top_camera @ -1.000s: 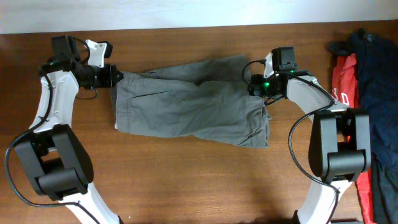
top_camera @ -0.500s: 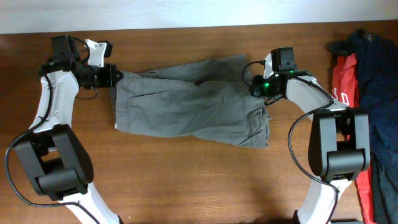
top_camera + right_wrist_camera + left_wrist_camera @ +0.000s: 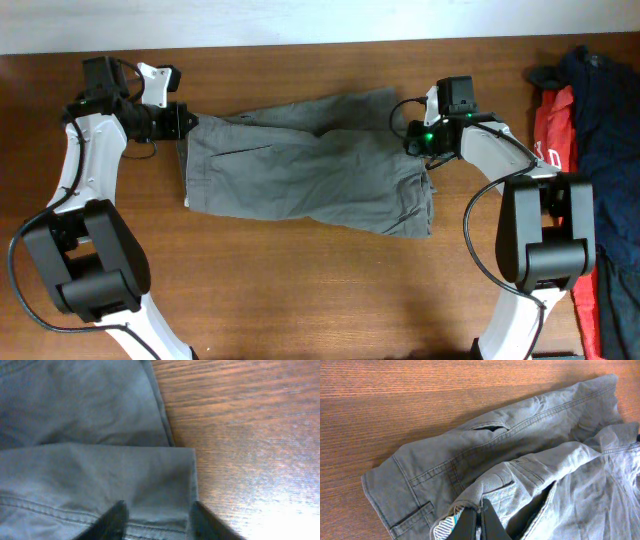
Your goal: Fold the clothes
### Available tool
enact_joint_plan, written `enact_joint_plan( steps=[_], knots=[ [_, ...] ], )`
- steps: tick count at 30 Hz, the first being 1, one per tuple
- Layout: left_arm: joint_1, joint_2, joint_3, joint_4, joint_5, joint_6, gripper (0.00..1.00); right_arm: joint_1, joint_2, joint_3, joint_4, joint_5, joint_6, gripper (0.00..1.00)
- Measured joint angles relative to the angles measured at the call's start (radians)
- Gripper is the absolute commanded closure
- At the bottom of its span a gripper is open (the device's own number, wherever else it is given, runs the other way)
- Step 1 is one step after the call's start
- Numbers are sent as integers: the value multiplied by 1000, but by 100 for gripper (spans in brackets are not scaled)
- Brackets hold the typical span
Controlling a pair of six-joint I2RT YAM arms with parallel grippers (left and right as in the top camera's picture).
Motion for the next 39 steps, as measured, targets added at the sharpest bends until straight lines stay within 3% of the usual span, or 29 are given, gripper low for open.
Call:
enact_joint_plan(
  steps=[8, 22, 28, 34, 39],
  knots=[
    [0, 0, 0, 7, 0, 0, 100, -14, 0, 0, 10, 42, -8, 41],
    [0, 0, 0, 7, 0, 0, 100, -8, 6, 0, 29, 33, -7, 47],
    [0, 0, 0, 7, 0, 0, 100, 5, 42, 0, 32, 26, -7, 59],
    [0, 0, 0, 7, 0, 0, 100, 6, 43, 0, 27, -5, -6, 93],
    [0, 0, 0, 7, 0, 0, 100, 6, 35, 0, -3, -30, -7, 96]
  ],
)
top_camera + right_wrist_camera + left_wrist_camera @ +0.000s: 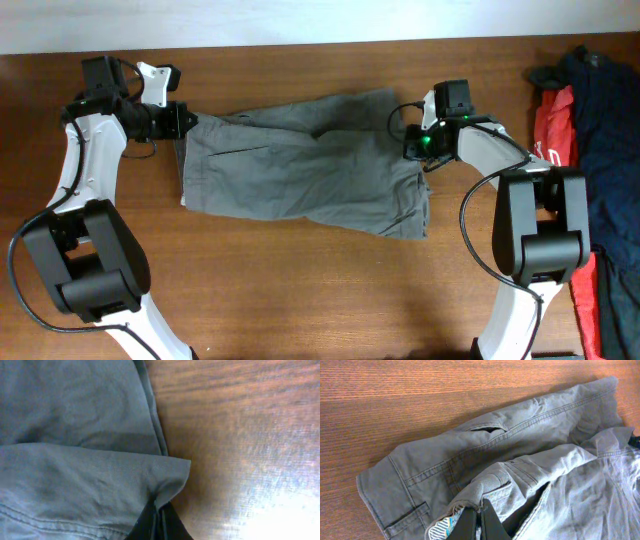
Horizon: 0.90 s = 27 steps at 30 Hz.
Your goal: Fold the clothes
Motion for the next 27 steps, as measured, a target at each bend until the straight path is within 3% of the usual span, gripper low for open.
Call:
enact_joint_plan(
  steps=[14, 27],
  knots=[
    [0, -19, 0, -43, -11, 0, 100, 2, -309, 0, -53, -30, -49, 96],
    [5, -209, 5, -89, -235, -39, 100, 2, -316, 0, 179, -99, -74, 96]
  ],
)
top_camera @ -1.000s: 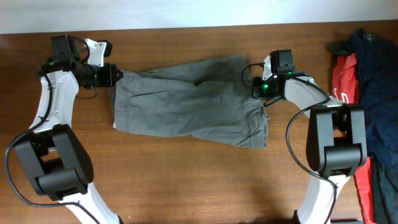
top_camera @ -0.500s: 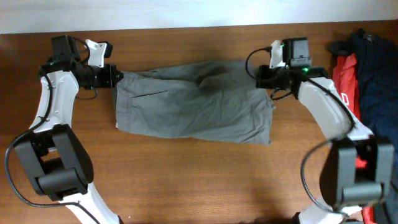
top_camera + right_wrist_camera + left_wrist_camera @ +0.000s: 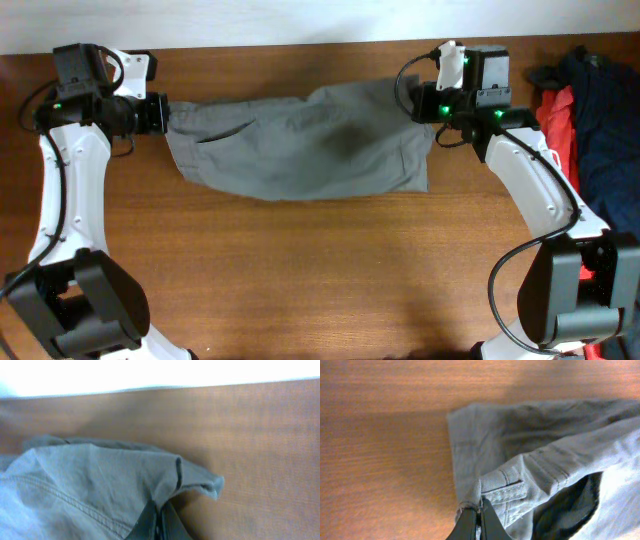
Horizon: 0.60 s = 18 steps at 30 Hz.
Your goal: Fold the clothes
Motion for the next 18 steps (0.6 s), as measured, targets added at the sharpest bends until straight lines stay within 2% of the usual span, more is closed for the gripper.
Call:
enact_joint_plan(
  steps=[4, 6, 8, 12, 15, 18],
  knots=[
    [0, 2, 0, -23, -47, -2, 99, 0, 0, 0, 68, -14, 16, 96],
    [0, 3, 0, -19, -66, -2, 92, 0, 0, 0, 82, -18, 19, 96],
    [0, 3, 0, -10, -77, -2, 90, 0, 1, 0, 83, -18, 20, 96],
    [1, 5, 0, 48, -98, -2, 91, 0, 26, 0, 99, -21, 20, 96],
    [1, 11, 1, 122, -103, -4, 98, 0, 76, 0, 141, -22, 21, 96],
    [1, 35, 2, 191, -100, -2, 100, 0, 145, 0, 210, -32, 26, 96]
  ],
)
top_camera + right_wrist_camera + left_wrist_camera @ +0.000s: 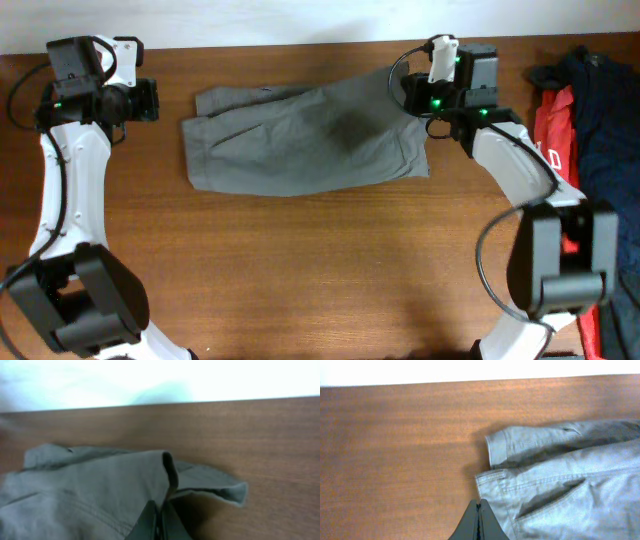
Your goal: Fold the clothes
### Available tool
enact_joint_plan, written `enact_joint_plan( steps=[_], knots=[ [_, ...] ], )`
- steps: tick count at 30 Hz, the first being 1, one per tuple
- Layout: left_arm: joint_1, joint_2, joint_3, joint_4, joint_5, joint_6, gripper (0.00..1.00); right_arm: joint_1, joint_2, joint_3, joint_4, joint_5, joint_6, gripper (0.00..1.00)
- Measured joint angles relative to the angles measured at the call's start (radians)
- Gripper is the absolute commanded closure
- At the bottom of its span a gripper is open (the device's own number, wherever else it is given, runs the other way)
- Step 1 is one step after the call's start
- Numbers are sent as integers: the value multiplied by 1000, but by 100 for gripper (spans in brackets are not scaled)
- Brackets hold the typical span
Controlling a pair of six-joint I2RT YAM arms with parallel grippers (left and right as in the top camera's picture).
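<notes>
Grey shorts (300, 140) lie spread across the back of the wooden table, with the waistband on the left and the leg hems on the right. My left gripper (155, 100) is shut with nothing in it, a little left of the waistband. In the left wrist view its shut tips (479, 506) sit on bare wood beside the shorts (570, 475). My right gripper (406, 95) is shut on the shorts' upper right hem. The right wrist view shows the fingertips (160, 507) pinching a raised fold of the shorts (90, 485).
A heap of dark blue and red clothes (590, 110) lies at the table's right end. The table's back edge and a white wall (300, 20) run just behind both grippers. Brown wood (320, 270) stretches in front of the shorts.
The shorts were held stretched between both grippers and now lie on the table. My left gripper has let go of the waistband and sits apart to its left. My right gripper still holds the hem.
At first the shorts lay flat, with my left gripper shut on the waistband and my right open over the hem corner. The right then shut on the hem. After that both held the shorts taut nearer the back edge. Now the shorts rest there, freed on the left.
</notes>
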Motion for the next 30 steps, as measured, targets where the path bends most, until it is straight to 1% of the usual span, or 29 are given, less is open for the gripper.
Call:
enact_joint_plan(
  steps=[3, 4, 7, 9, 10, 13, 15, 18, 21, 26, 30],
  knots=[
    [-2, 51, 0, 41, 17, 0, 100, 0, 57, 0, 61, -3, 25, 96],
    [-3, 72, 0, 46, 22, 0, 98, 0, 71, 0, 82, -4, 39, 96],
    [-12, 135, 0, 44, 35, 3, 79, 0, 117, 0, 136, -5, 89, 96],
    [-19, 167, 0, 39, 40, 1, 60, 0, 146, 0, 151, -5, 117, 96],
    [-23, 183, 0, 35, 43, 3, 55, 0, 158, 0, 153, -4, 126, 96],
    [-31, 203, 0, 33, 43, -2, 49, 0, 183, 0, 137, -3, 145, 96],
    [-31, 204, 0, 33, 41, -4, 43, -5, 184, 0, 119, -5, 152, 96],
    [-31, 204, 0, 26, 38, -4, 38, -16, 176, 0, 106, -34, 155, 96],
    [-31, 204, 0, 19, 34, -4, 37, -46, 146, 0, 72, -57, 158, 96],
    [-31, 217, 0, 19, 34, -3, 37, -90, 97, 0, 23, -68, 167, 96],
    [-31, 275, 0, 21, 53, -3, 38, -92, 94, 0, -7, -68, 151, 96]
  ],
)
